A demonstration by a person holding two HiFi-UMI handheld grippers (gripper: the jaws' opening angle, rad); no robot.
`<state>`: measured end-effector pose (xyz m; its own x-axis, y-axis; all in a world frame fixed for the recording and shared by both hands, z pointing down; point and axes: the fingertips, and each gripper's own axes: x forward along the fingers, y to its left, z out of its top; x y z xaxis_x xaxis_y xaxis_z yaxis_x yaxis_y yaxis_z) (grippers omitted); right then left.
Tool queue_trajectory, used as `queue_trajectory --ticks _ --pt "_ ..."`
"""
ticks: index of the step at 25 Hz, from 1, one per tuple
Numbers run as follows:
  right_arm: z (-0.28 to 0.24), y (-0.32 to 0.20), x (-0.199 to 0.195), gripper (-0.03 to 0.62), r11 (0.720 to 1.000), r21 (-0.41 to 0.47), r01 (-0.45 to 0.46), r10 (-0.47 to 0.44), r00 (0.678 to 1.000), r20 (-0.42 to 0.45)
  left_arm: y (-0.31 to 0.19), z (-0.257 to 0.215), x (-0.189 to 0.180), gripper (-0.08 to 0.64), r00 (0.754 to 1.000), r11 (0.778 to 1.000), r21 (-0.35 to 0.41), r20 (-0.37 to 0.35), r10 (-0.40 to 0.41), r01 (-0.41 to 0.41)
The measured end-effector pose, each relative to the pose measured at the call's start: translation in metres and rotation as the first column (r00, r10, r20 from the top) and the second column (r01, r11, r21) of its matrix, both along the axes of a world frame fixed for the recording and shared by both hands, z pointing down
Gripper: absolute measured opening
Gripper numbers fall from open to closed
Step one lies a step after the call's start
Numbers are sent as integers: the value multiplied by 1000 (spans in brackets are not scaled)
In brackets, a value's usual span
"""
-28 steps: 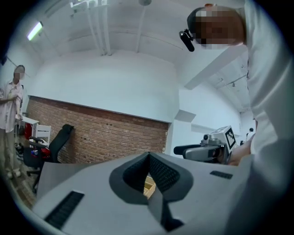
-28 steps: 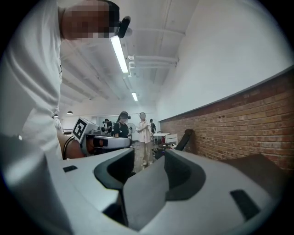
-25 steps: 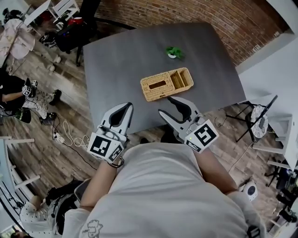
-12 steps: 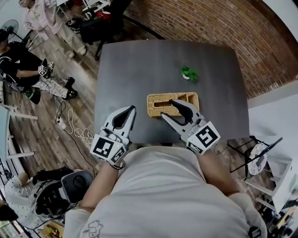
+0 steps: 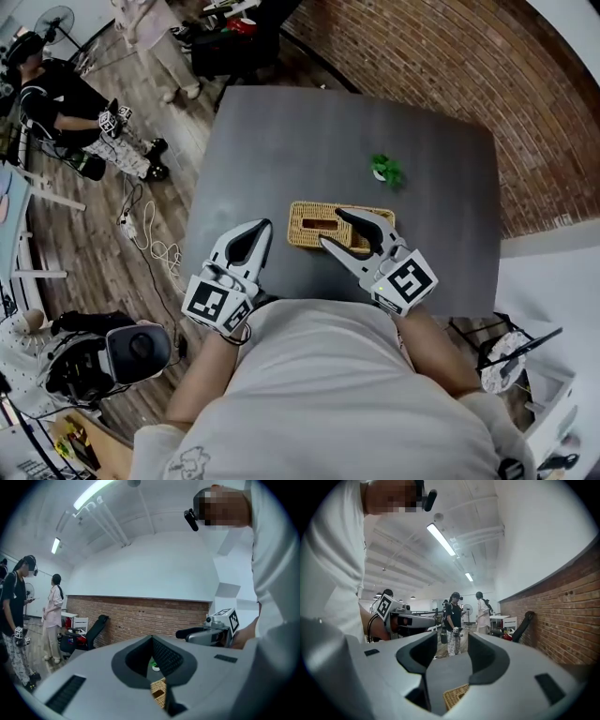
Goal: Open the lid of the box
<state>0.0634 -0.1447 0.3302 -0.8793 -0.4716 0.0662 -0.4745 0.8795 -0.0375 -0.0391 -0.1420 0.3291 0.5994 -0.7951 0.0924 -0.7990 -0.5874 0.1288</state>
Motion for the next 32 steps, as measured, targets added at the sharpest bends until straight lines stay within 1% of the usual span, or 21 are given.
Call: queue_trajectory --ticks 4,7,11,14,19,23,27,30,32 --pt "5 1 3 204 999 -4 48 -49 999 -14 1 5 -1 11 999 999 -16 10 -42 42" --pt "11 -2 4 204 997 -21 69 -70 997 -22 0 9 -1 11 998 998 -29 17 -55 55" --pt "23 -7 1 204 995 -65 80 -82 996 -27 -1 20 -1 11 999 998 -51 29 -43 45" --pt "33 -11 -5 204 993 -83 88 -93 994 -50 -7 29 -6 11 999 998 -55 39 -28 30" --pt "53 -17 -14 207 989 -115 97 -109 989 -98 -15 55 -12 11 999 994 -105 30 -9 12" --pt "83 -12 -20 213 979 -156 128 -158 967 -199 -19 72 -13 11 1000 988 -152 26 8 -4" --pt "117 -13 -24 216 970 -205 130 -180 952 -246 -23 92 -11 11 999 982 -186 31 37 -30" --pt "143 -13 -27 219 963 -230 141 -202 943 -266 -27 104 -9 11 998 976 -212 29 52 -45" --pt "161 -12 -29 223 956 -251 152 -226 927 -299 -29 110 -8 11 998 972 -227 25 65 -58"
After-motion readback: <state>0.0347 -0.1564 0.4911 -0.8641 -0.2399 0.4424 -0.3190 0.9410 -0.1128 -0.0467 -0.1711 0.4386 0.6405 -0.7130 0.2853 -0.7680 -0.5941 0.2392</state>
